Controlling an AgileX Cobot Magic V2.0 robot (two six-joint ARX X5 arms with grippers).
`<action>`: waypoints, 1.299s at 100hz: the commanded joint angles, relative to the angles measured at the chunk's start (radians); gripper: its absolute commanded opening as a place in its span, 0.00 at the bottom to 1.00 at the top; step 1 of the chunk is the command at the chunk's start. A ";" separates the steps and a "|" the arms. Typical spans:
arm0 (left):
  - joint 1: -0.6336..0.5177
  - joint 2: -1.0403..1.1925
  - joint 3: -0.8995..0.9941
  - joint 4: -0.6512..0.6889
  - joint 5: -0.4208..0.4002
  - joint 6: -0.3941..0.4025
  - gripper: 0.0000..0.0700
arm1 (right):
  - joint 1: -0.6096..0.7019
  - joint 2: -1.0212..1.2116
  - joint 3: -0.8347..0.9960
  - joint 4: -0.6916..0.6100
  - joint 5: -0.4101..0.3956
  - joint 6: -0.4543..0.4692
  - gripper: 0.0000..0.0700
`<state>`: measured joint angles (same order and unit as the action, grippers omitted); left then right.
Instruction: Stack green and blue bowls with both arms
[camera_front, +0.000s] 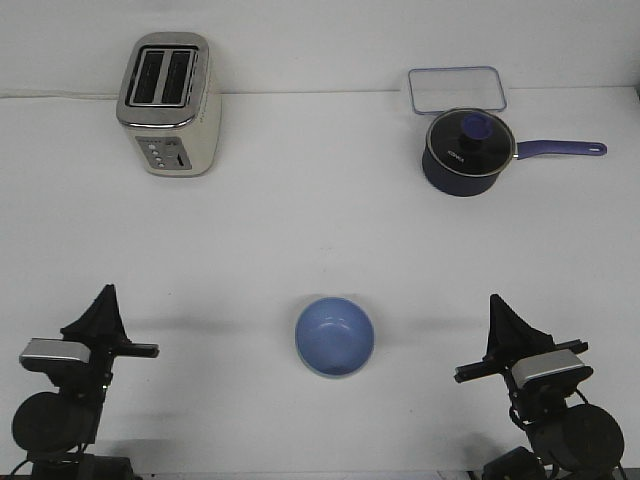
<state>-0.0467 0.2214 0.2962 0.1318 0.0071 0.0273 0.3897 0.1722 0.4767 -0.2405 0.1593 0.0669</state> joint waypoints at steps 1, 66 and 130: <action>0.014 -0.034 -0.066 0.003 0.015 -0.023 0.02 | 0.003 -0.002 0.000 0.016 -0.001 -0.008 0.01; 0.029 -0.216 -0.282 0.025 0.035 -0.047 0.02 | 0.003 -0.002 0.000 0.016 0.000 -0.008 0.01; 0.029 -0.216 -0.282 0.027 0.035 -0.047 0.02 | -0.021 -0.003 0.000 0.007 0.003 -0.092 0.01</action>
<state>-0.0196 0.0059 0.0330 0.1486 0.0410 -0.0166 0.3847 0.1719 0.4767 -0.2413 0.1596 0.0498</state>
